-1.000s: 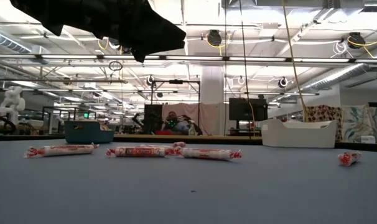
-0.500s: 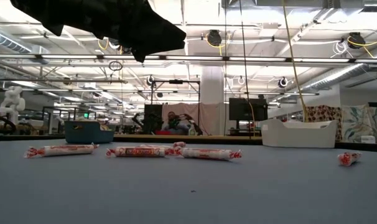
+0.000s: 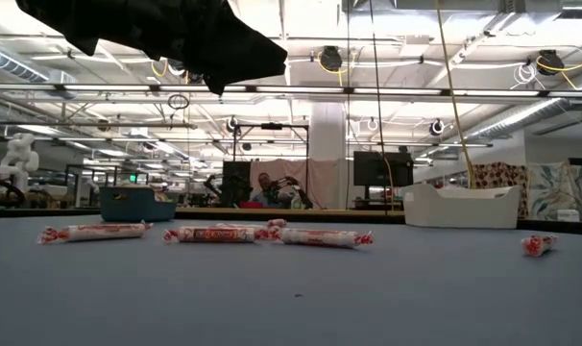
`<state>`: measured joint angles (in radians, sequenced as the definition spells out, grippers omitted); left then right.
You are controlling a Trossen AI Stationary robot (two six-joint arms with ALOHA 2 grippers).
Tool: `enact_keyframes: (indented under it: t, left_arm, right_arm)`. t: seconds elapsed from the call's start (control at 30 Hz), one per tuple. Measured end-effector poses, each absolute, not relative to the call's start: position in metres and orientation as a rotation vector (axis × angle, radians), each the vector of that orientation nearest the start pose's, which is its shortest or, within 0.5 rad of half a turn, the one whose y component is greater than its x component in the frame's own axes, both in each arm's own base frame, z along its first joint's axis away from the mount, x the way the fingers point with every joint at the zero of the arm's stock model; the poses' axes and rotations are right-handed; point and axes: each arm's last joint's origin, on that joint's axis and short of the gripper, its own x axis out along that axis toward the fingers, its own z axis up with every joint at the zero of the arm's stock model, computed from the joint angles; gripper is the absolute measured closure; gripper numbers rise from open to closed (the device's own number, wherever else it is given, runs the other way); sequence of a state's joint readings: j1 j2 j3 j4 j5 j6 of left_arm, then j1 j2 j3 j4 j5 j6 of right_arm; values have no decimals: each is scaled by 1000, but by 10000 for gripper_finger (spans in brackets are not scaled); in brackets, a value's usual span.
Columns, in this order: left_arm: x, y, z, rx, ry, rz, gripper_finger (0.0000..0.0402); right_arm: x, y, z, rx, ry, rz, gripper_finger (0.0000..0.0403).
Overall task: Sort candy
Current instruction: Put the white candy into the transparent bin
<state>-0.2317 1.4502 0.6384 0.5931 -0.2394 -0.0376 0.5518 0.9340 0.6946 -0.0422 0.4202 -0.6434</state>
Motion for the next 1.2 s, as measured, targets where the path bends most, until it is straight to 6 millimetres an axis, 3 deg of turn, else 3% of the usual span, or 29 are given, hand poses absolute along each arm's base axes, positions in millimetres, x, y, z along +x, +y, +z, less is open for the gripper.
enact_keyframes:
  t: [0.2, 0.77, 1.2]
  left_arm:
    - [288, -61, 208, 12, 213, 12, 260]
    - [288, -61, 208, 5, 212, 13, 260]
    - [287, -65, 208, 6, 212, -1, 260]
  right_arm:
    - [181, 98, 290, -744, 202, 208, 346]
    - [181, 98, 290, -265, 240, 151, 344]
    - [181, 99, 289, 290, 290, 135, 344]
